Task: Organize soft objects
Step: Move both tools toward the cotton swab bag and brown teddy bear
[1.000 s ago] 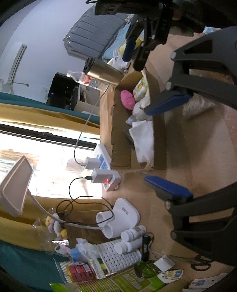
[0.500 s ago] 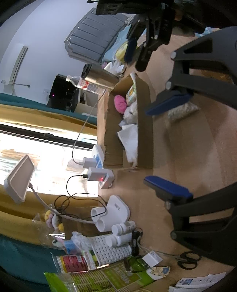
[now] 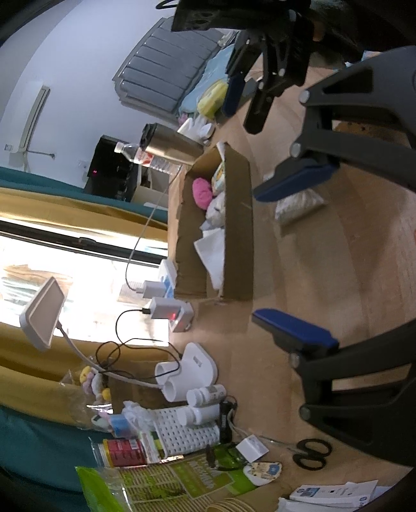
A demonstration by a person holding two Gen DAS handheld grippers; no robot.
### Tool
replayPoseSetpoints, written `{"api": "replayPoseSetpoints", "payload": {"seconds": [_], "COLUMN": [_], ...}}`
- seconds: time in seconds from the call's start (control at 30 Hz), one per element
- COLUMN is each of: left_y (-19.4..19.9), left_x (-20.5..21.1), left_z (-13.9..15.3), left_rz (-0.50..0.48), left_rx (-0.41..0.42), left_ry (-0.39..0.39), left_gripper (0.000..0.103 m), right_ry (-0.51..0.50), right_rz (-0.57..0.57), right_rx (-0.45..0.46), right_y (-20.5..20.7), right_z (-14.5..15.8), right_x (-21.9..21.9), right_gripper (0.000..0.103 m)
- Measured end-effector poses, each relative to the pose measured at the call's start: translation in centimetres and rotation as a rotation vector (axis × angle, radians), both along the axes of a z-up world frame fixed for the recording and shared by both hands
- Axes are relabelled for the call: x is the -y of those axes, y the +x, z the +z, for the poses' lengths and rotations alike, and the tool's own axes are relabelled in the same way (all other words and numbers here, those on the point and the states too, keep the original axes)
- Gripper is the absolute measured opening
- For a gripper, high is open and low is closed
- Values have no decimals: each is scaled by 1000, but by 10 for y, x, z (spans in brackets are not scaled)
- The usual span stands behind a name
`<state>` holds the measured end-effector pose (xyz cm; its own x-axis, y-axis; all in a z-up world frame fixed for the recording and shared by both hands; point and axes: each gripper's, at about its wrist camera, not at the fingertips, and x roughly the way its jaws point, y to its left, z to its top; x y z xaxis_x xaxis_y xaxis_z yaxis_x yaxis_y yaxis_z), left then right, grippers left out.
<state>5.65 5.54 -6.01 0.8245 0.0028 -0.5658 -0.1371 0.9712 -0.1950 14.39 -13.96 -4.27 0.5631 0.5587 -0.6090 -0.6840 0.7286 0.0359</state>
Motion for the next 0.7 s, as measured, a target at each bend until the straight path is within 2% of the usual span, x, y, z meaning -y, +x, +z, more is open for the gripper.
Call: {"api": "replayPoseSetpoints", "payload": {"seconds": [0.7], "left_y": [-39], "left_x": [30], "left_z": [-11], "left_rz": [-41], "left_rx": [-31], "left_ry": [-8], "left_gripper": [71], "right_ry": [-6], "right_rz": [1], "right_rx": [-39], "right_y": [-49], "right_z": [-23], "right_x": [19], "right_gripper": [72]}}
